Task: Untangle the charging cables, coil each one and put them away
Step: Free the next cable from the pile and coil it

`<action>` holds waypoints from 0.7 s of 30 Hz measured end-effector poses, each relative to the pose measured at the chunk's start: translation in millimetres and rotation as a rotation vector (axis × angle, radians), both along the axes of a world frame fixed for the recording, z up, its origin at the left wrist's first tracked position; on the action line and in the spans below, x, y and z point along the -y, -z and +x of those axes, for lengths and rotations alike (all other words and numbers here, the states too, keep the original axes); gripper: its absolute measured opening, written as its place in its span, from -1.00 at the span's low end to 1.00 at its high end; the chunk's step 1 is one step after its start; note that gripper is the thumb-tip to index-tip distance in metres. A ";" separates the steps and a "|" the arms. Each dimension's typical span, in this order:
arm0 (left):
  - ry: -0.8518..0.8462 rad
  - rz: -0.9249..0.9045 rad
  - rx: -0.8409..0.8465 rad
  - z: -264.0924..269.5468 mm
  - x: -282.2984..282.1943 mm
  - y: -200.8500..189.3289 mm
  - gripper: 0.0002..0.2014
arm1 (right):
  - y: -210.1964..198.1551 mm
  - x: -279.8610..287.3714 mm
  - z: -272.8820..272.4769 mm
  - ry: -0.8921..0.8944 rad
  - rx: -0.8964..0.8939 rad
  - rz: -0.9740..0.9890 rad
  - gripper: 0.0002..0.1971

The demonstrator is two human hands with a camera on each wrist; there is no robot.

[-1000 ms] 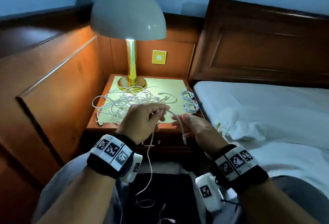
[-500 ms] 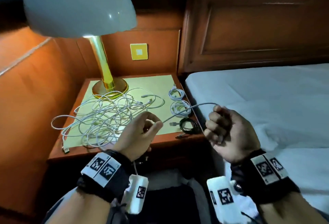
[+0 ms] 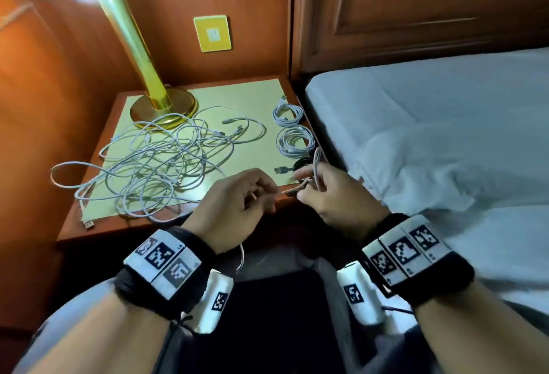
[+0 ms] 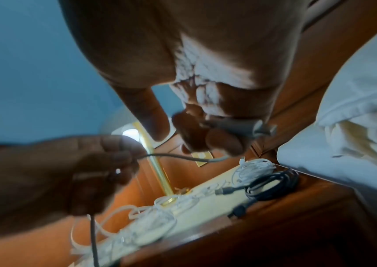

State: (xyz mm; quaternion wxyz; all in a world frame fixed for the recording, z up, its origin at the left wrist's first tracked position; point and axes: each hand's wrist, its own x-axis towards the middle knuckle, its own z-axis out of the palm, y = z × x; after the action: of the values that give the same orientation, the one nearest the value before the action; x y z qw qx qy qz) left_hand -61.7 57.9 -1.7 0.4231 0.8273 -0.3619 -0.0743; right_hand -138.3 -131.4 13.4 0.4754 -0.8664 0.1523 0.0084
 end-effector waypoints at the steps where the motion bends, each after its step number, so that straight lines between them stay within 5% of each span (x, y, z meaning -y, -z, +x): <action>1: -0.008 0.007 0.011 -0.2 -4.3 0.2 -0.86 | 6.1 -4.8 -0.3 -0.058 -0.042 -0.064 -0.81; 5: -0.058 0.095 0.064 2.3 -29.6 0.8 -0.87 | 35.2 -27.6 -2.8 -0.233 -0.245 -0.204 -0.80; 10: -0.074 0.453 -0.028 2.0 -68.3 11.6 -0.82 | 79.6 -56.5 -1.7 -0.354 -0.486 -0.388 -0.66; 13: -0.020 0.617 -0.139 -9.8 -81.6 28.0 -0.75 | 134.8 -83.7 -7.8 -0.472 -0.660 -0.444 -0.66; 17: 0.077 0.807 -0.204 -21.7 -93.4 57.9 -0.71 | 218.8 -125.5 -28.5 -0.575 -0.903 -0.288 -0.66; 21: 0.178 0.975 -0.204 -18.1 -108.2 76.2 -0.67 | 272.6 -166.2 -48.1 -0.683 -0.992 -0.381 -0.57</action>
State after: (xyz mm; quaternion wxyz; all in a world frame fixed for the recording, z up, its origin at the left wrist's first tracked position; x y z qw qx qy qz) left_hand -79.7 166.1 -77.9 0.0130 0.8832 -0.3109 -0.3509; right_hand -186.5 34.9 -259.2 0.1562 -0.8285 0.0683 0.5334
